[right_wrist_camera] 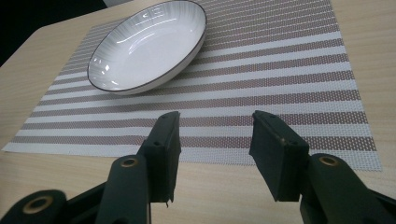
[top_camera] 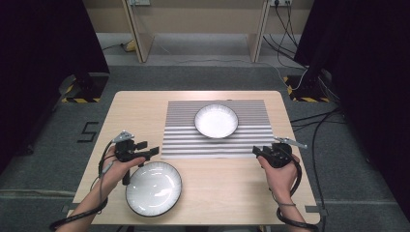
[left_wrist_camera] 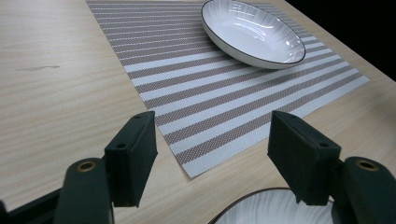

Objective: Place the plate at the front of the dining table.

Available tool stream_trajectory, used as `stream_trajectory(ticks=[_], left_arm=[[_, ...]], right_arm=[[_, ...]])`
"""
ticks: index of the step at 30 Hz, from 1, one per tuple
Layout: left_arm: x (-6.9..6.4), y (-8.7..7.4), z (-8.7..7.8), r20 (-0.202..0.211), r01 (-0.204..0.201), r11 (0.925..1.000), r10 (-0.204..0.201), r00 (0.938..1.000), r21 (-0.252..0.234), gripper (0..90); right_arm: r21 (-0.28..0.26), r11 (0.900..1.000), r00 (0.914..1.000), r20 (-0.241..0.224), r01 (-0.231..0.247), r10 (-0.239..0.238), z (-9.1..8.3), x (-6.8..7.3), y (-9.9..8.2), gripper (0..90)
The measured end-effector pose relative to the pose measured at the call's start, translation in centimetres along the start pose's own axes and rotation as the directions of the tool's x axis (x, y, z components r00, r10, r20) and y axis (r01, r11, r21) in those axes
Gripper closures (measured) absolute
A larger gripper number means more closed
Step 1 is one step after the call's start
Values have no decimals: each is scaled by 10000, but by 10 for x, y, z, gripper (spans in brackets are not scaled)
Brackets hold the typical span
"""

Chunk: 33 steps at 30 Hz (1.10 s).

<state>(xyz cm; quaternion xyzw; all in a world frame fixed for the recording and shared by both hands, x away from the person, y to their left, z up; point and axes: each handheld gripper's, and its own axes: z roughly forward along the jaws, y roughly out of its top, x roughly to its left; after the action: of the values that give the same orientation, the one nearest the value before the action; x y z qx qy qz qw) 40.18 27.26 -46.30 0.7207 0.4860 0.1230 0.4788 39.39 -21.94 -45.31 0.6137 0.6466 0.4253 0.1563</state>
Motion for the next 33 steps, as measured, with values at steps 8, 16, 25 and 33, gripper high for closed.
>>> stream_trajectory(ticks=[8,16,25,33], left_arm=[[3,-9,-9,-90,114,9999,-115,9999,-118,321],[10,-17,-20,-234,325,9992,-331,9992,-235,321],[18,-31,-33,-416,578,9978,-591,9974,-314,321],[22,-40,-43,-512,815,9956,-838,9952,-460,321]], right_arm=[[19,10000,10000,-39,16,-16,-7,-3,-6,521],[68,10000,10000,45,9,-9,-12,-7,-13,520],[98,9999,9999,111,20,-21,-17,-13,-19,519],[-15,9999,9997,206,-135,135,-25,-19,-26,519]])
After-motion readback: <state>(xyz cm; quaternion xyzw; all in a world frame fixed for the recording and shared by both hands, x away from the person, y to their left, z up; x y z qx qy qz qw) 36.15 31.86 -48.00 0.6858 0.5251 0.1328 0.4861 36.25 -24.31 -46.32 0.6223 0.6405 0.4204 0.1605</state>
